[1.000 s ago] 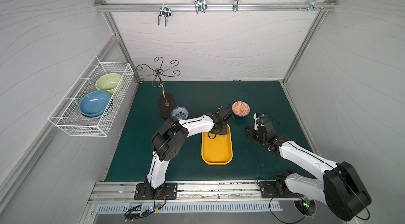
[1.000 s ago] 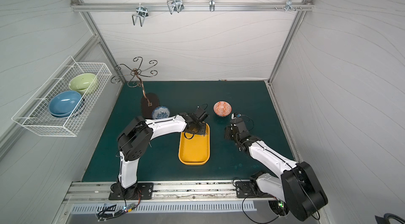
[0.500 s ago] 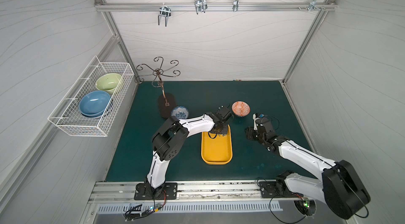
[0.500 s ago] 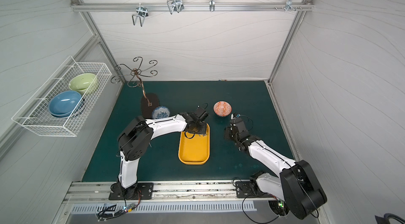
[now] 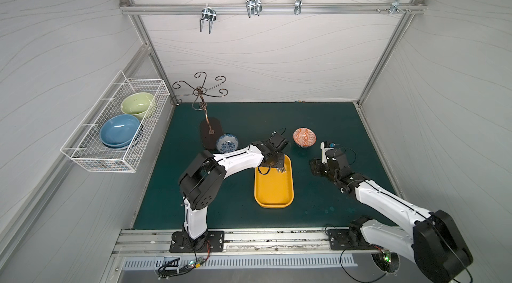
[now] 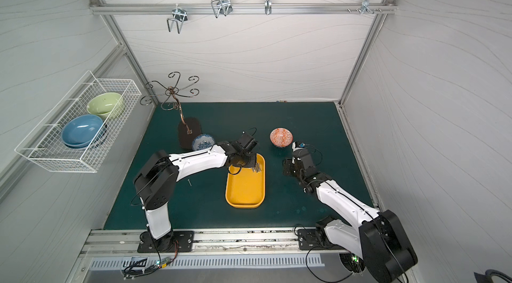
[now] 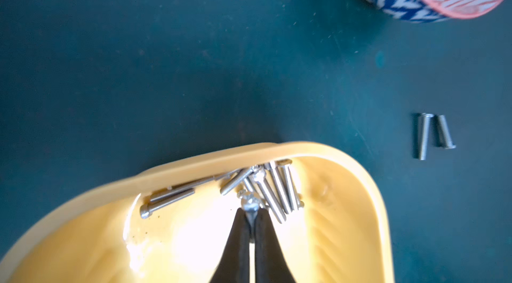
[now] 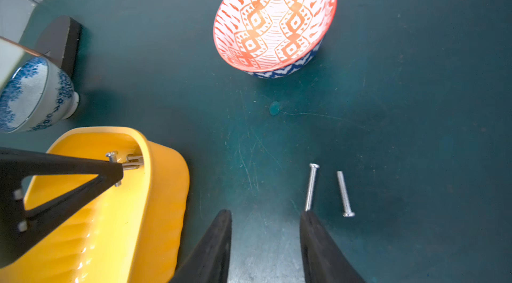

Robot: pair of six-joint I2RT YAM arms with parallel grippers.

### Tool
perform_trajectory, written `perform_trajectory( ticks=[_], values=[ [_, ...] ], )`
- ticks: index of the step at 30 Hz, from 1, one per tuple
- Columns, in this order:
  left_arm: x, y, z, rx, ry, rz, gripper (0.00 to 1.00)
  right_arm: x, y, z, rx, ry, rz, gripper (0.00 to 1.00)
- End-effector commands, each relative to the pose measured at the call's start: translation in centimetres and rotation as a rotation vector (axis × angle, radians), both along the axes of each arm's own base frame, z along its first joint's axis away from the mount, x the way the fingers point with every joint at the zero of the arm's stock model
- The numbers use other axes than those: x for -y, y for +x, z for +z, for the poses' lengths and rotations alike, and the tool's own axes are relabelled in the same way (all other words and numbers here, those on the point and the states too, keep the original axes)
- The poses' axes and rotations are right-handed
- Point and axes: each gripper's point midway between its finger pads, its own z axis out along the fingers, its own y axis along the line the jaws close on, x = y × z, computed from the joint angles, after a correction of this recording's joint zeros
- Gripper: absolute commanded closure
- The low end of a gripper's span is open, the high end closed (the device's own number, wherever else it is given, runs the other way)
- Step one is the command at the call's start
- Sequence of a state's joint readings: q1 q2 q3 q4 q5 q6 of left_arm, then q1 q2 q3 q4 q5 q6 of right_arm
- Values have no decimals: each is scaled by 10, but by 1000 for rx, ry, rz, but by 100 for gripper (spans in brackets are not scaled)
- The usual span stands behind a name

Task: Take out the screws from the storage box
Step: Pick up the screw from the storage box.

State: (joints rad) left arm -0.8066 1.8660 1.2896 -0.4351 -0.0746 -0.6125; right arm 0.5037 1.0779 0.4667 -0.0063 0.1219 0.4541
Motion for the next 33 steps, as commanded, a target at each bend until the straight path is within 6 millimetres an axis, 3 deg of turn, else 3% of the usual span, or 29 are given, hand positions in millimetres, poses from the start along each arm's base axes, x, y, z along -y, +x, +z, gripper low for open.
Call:
perform_trajectory(
  ticks=[1,8,14,18,25,33],
  values=[
    [1,5,12,44,-24,-1,100,-5,-3,5,31,10,34,55],
    [-11,-2,25,70,-36,18,100,-16,-6,14,50,7,74,53],
    [-40,-19,60,159,-80,54,100,-43,-19,37,120,-71,149,51],
    [-68,-34,83,217,-100,97,100,-62,-26,48,165,-91,208,49],
    [-133,-63,97,282,-109,232,100,-102,-32,58,231,-147,360,50],
    [-189,-76,82,279,-128,391,100,-148,-50,59,277,-248,514,50]
  ],
)
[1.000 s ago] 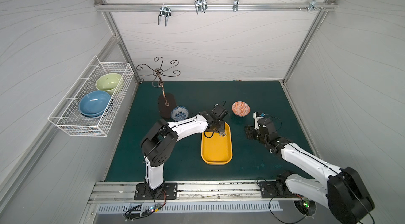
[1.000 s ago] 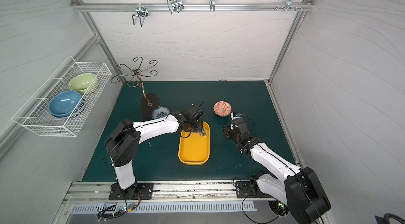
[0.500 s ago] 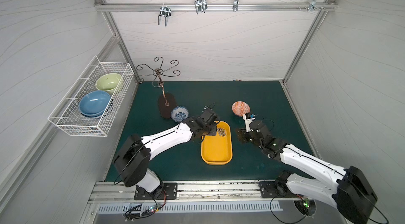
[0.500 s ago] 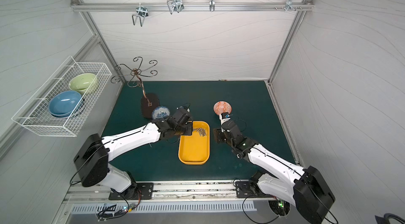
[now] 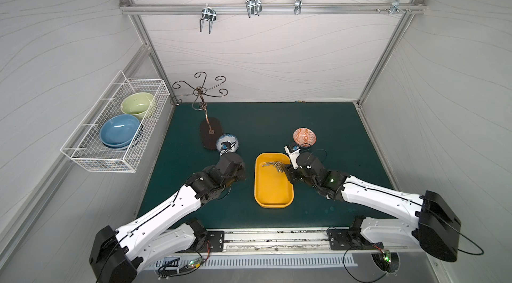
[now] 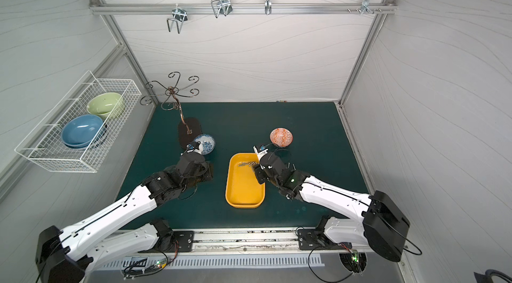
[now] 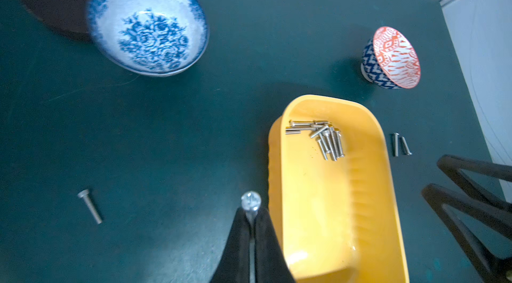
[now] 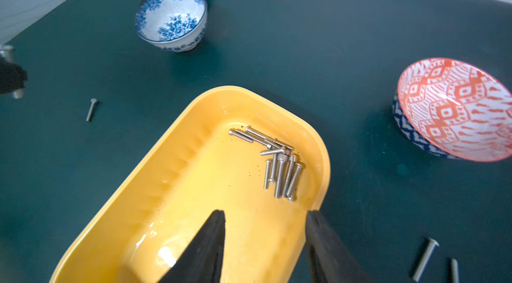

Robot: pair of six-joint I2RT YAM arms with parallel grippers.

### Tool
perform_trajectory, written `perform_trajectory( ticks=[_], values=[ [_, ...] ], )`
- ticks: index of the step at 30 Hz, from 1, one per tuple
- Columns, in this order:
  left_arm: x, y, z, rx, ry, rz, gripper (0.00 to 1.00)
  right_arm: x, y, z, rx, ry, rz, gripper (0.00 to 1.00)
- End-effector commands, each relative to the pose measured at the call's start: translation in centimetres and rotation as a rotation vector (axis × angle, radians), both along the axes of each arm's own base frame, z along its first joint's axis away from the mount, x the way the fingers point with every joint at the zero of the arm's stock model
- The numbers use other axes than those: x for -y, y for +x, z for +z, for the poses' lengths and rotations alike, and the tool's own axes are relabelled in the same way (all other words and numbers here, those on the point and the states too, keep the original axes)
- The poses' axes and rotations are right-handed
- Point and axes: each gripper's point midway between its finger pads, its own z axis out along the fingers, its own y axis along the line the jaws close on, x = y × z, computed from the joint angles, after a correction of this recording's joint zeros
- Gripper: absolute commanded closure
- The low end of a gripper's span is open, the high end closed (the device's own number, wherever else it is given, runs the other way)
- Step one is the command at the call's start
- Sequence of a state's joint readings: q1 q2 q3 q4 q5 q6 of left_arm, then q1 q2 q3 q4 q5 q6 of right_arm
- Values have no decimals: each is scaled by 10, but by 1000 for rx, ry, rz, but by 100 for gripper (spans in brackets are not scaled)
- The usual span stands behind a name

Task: Take out the screws from the storage box
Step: Pick up the screw from the storage box, then place the screw at the center of the board.

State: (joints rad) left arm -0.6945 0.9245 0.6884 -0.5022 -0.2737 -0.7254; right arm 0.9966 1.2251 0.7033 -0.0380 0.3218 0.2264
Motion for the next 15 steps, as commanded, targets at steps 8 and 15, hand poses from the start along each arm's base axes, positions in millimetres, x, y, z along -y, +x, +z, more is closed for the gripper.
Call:
perform_trajectory(
  ticks=[8,15],
  values=[
    [-48,0,-26,-76,-67,196,100,-40,-14,-1,64,-107,187,49],
    [-75,-2,-47,-144,-108,317,100,-61,-12,-24,41,-179,269,60]
  ],
)
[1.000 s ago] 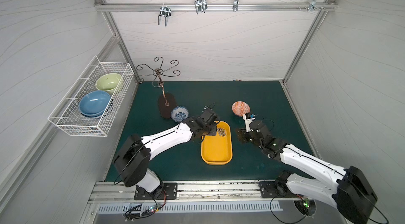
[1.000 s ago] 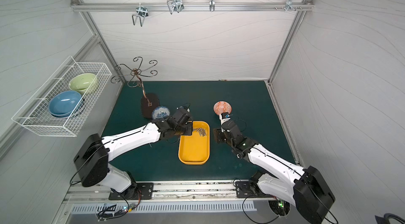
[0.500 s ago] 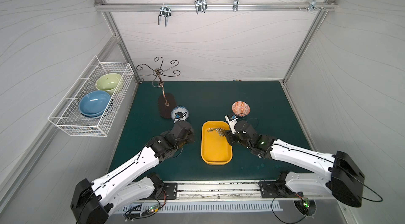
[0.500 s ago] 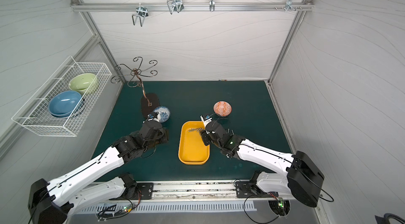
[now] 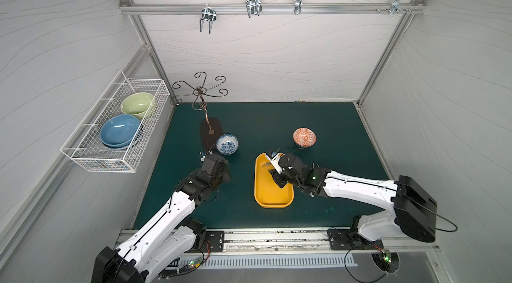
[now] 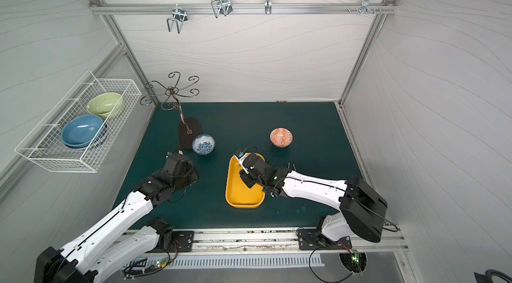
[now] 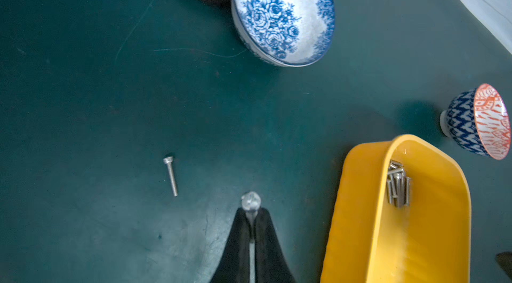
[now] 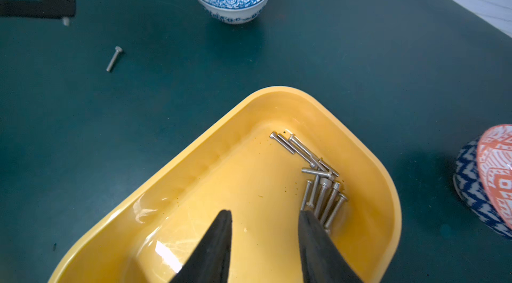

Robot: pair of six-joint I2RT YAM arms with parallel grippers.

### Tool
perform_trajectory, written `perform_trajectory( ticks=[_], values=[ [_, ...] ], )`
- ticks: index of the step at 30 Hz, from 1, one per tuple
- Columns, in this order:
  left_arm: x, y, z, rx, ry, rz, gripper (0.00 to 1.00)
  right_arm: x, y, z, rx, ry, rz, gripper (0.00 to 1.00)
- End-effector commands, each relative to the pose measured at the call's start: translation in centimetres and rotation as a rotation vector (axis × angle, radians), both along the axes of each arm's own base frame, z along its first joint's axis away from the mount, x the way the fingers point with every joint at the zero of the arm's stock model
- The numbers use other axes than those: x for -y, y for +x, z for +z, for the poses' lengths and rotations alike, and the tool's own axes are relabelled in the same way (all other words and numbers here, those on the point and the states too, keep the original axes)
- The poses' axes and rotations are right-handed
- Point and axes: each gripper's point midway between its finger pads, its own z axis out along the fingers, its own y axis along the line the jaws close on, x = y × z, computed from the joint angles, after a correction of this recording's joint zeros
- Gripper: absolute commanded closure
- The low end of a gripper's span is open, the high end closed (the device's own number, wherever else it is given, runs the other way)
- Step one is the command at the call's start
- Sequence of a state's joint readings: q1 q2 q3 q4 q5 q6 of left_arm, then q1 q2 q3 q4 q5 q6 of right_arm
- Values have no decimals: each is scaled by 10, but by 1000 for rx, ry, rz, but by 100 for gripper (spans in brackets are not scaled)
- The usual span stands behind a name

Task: Take out the screws from the storage box
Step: Place the screw at the center of the board.

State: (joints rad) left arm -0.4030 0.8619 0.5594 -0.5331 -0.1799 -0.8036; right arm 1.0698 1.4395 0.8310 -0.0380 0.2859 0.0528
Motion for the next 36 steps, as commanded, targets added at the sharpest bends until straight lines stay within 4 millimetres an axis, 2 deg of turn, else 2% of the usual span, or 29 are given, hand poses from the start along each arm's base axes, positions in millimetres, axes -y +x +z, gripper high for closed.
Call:
perform_trajectory(
  ticks=[1,11,17,22,27,36],
  values=[
    [-7,0,-6,-17,-51,52,100,-13,-3,-2,5,-19,73,61],
    [-41,-8,-37,-111,-108,222,100,-31,6,-28,-14,-116,174,63],
    [-46,-7,-43,-137,-114,252,100,-32,15,-40,-41,-125,200,65],
    [-60,-13,-59,-193,-124,331,100,-30,24,-48,-21,-168,207,63],
    [-68,-15,-67,-205,-145,373,100,-30,34,-57,-35,-193,204,63],
    [-71,-17,-75,-249,-135,380,100,-34,47,-70,-44,-223,212,67]
  ],
)
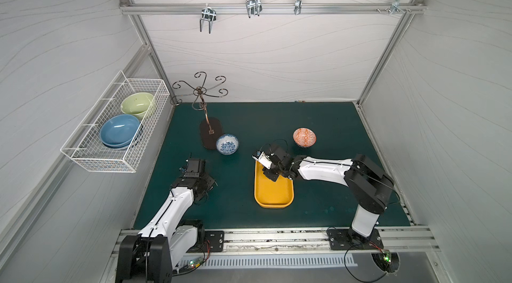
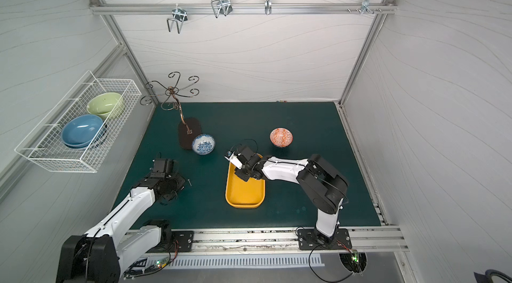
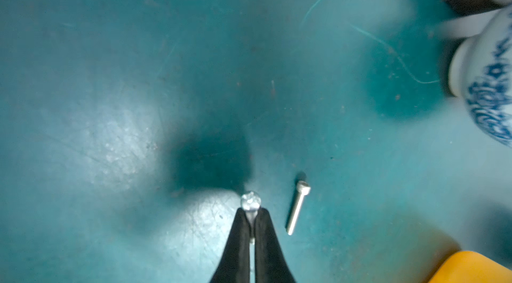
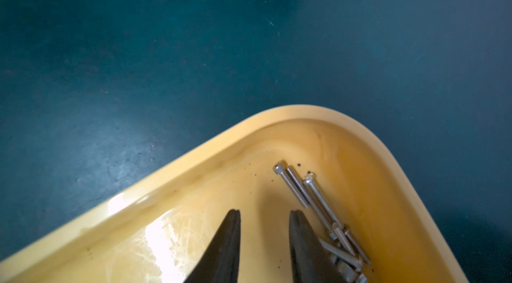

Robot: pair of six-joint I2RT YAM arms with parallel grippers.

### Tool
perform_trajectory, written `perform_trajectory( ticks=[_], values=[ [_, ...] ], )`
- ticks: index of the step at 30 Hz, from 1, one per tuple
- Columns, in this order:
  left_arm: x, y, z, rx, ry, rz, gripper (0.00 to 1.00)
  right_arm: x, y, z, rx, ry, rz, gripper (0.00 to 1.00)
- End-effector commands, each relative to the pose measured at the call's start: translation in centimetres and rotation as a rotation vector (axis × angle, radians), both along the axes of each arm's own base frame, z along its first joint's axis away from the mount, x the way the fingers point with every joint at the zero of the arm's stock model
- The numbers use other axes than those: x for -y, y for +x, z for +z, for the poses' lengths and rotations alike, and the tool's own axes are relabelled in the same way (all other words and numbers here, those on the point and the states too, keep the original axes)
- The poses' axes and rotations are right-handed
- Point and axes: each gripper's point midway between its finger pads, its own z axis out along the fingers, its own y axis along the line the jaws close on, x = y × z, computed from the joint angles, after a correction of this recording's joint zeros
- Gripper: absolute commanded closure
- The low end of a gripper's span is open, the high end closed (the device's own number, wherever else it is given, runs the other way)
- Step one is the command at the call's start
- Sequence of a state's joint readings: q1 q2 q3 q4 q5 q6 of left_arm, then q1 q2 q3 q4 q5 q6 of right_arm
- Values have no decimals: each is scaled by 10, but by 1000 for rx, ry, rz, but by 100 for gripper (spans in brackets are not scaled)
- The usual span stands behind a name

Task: Take out the screws from the storage box
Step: Place the screw at the center of the board.

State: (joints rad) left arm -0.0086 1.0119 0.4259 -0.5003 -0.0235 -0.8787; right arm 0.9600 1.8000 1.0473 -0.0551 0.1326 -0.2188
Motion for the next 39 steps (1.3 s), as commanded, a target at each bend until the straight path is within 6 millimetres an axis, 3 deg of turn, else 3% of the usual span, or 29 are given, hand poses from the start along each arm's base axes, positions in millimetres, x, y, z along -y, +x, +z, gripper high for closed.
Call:
perform_trajectory(
  ticks=[1,12,24,33,36,39],
  values=[
    [1,10,3,22,-13,4,100,-3,4,-4,-3,-23,16,67],
    [0,8,0,12,-14,12,97,-7,13,-19,-23,-46,15,68],
    [-3,4,8,66,-4,27,62,-5,15,-36,-64,-74,3,69],
    [-5,2,16,108,3,36,61,2,18,-42,-63,-99,-25,70],
    [-5,2,17,112,3,36,62,2,19,-37,-40,-91,-23,60],
    [-5,2,16,111,1,35,63,1,20,-33,-35,-89,-18,58]
  ],
)
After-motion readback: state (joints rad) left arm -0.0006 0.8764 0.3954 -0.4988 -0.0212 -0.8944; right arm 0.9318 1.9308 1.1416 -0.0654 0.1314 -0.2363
